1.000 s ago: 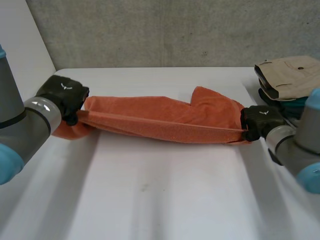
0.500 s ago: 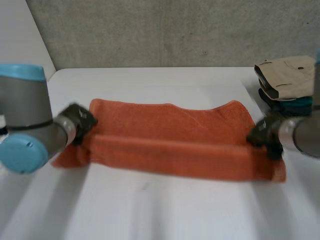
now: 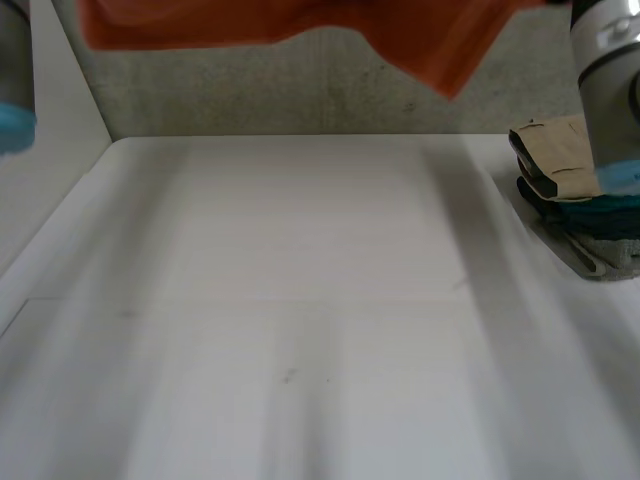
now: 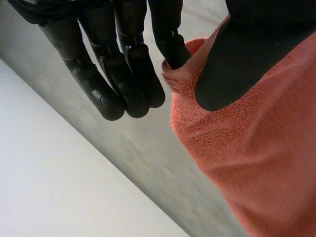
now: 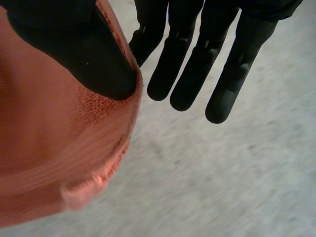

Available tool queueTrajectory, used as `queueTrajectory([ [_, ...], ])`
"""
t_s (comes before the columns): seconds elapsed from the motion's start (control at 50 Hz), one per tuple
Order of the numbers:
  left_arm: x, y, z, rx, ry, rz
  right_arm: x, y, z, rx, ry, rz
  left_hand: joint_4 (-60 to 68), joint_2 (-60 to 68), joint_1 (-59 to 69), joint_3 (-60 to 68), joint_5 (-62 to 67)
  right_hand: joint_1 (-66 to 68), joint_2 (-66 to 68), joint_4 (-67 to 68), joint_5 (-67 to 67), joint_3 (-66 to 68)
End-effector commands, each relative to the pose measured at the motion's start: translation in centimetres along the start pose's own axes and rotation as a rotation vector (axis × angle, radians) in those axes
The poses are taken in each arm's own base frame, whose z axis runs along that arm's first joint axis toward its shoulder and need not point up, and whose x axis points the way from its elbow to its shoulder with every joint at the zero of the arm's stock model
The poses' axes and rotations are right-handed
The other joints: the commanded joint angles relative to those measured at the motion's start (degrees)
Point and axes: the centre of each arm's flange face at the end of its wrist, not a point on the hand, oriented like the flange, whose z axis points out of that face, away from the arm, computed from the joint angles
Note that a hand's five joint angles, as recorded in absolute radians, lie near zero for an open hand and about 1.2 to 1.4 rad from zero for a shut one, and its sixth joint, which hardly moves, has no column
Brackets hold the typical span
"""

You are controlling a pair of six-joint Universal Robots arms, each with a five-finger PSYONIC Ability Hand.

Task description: Fold the laundry.

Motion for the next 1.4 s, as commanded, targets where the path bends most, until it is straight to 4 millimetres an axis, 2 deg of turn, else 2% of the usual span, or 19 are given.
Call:
queueTrajectory([
  [0.02,3.7,6.8,-5.8,-0.27,0.21,0.038,-3.9,4.8,-5.2,-0.268,-0.216,0.065,11.46,11.48,13.14,11.82,13.31,14.67,12.53,11.48,10.81,11.94],
  [0.08,5.3,8.9,-8.3,-0.345,0.29,0.047,-5.6,6.4,-7.3,-0.341,-0.301,0.096,11.46,11.48,13.14,11.82,13.31,14.67,12.53,11.48,10.81,11.94],
  [0.1,6.4,10.3,-9.9,-0.39,0.347,0.056,-6.8,7.7,-8.9,-0.392,-0.362,0.114,11.46,11.48,13.14,11.82,13.31,14.67,12.53,11.48,10.81,11.94],
  [0.14,7.5,11.6,-11.6,-0.433,0.402,0.071,-7.9,9.0,-10.4,-0.449,-0.408,0.129,11.46,11.48,13.14,11.82,13.31,14.67,12.53,11.48,10.81,11.94],
  [0.16,8.5,13.1,-13.2,-0.483,0.451,0.09,-8.8,10.4,-11.9,-0.503,-0.449,0.141,11.46,11.48,13.14,11.82,13.31,14.67,12.53,11.48,10.81,11.94],
  [0.22,9.8,15.2,-15.5,-0.553,0.516,0.126,-10.2,12.2,-14.1,-0.588,-0.501,0.154,11.46,11.48,13.14,11.82,13.31,14.67,12.53,11.48,10.81,11.94],
  [0.24,10.5,16.6,-16.8,-0.601,0.55,0.144,-10.9,13.2,-15.3,-0.642,-0.531,0.153,11.46,11.48,13.14,11.82,13.31,14.67,12.53,11.48,10.81,11.94],
  [0.32,11.6,19.0,-19.4,-0.709,0.612,0.171,-11.6,15.1,-17.7,-0.752,-0.583,0.126,11.46,11.48,13.14,11.82,13.31,14.67,12.53,11.48,10.81,11.94],
  [0.36,11.8,19.3,-20.0,-0.73,0.63,0.169,-11.6,15.4,-18.2,-0.779,-0.593,0.119,11.46,11.48,13.14,11.82,13.31,14.67,12.53,11.48,10.81,11.94],
  [0.38,11.8,19.3,-20.1,-0.731,0.633,0.165,-11.5,15.5,-18.4,-0.788,-0.595,0.115,11.46,11.48,13.14,11.82,13.31,14.67,12.53,11.48,10.81,11.94],
  [0.46,11.4,18.8,-19.8,-0.71,0.643,0.142,-11.2,15.6,-19.1,-0.813,-0.6,0.114,-7.8,-7.79,-6.12,-7.45,-5.96,14.67,12.53,11.48,10.81,11.94],
  [0.48,10.9,18.4,-19.2,-0.689,0.632,0.132,-11.0,15.5,-19.1,-0.815,-0.594,0.115,-20.69,-20.67,-19.01,-20.33,-18.84,14.67,12.53,11.48,10.81,11.94],
  [0.5,10.5,18.2,-18.8,-0.677,0.622,0.126,-10.9,15.5,-19.2,-0.818,-0.591,0.117,-26.81,-26.79,-25.13,-26.45,-24.96,14.67,12.53,11.48,10.81,11.94],
  [0.58,8.6,17.6,-17.1,-0.644,0.566,0.095,-10.3,15.5,-19.4,-0.824,-0.569,0.134,-40.15,-40.13,-38.47,-39.79,-38.3,14.67,12.53,11.48,10.81,11.94],
  [0.7,5.9,18.4,-15.5,-0.655,0.506,0.04,-10.2,15.6,-19.4,-0.822,-0.549,0.144,-42.01,-41.99,-40.33,-41.65,-40.16,14.67,12.53,11.48,10.81,11.94],
  [0.78,4.7,19.8,-16.1,-0.723,0.548,-0.03,-10.2,15.7,-19.4,-0.822,-0.549,0.144,-42.01,-41.99,-40.33,-41.65,-40.16,14.67,12.53,11.48,10.81,11.94],
  [0.96,4.1,21.8,-17.9,-0.873,0.651,-0.162,-10.5,15.5,-19.5,-0.819,-0.554,0.144,-37.81,-37.79,-36.13,-37.45,-35.96,14.67,12.53,11.48,10.81,11.94],
  [1.12,5.3,22.8,-17.7,-0.917,0.647,-0.242,-10.8,15.0,-19.8,-0.82,-0.572,0.144,-30.75,-30.73,-29.07,-30.39,-28.9,14.67,12.53,11.48,10.81,11.94],
  [1.4,8.5,22.2,-17.4,-0.971,0.664,-0.327,-10.4,15.0,-20.1,-0.826,-0.564,0.144,-25.36,-25.35,-23.68,-25.01,-23.52,14.67,12.53,11.48,10.81,11.94],
])
